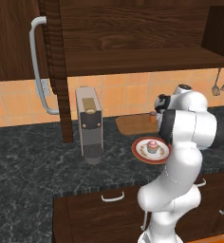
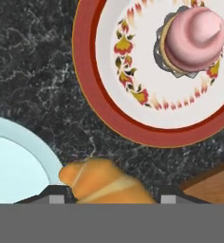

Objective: From the different types of pastries on the counter, select a croissant and place it on the cutting board. Then retrieve a jar of jam from the cabinet and place it alongside the croissant on the cutting board.

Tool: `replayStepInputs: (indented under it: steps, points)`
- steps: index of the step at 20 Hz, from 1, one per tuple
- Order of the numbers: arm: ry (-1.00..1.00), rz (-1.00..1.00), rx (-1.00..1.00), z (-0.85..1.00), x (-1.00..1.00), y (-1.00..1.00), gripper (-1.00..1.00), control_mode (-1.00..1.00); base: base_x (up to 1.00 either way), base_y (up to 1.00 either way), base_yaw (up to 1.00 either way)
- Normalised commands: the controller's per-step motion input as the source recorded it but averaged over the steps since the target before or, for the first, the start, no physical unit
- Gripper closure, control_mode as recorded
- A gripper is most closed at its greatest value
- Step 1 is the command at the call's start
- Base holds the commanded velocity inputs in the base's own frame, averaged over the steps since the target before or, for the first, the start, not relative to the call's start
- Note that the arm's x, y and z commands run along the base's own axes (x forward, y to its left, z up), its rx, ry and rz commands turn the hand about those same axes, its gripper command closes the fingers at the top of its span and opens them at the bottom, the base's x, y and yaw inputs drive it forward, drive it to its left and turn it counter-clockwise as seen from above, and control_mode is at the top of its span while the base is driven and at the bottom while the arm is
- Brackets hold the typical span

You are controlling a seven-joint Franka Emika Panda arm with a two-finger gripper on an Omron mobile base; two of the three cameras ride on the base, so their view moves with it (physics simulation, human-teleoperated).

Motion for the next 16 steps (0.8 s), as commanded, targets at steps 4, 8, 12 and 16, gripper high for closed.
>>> replayStepInputs:
  steps: [4,8,12,16]
  points:
    - [-0.04,0.23,-0.02,0.02,0.0,0.28,1.0,-1.0,0.0,0.0,0.0]
    - [-0.02,0.2,-0.02,0.02,0.0,0.35,1.0,-1.0,0.0,0.0,0.0]
    - [-0.04,0.19,-0.03,0.08,0.0,0.33,1.0,-1.0,0.0,0.0,0.0]
    - [0.0,0.18,0.0,0.0,0.01,0.39,1.0,-1.0,0.0,0.0,0.0]
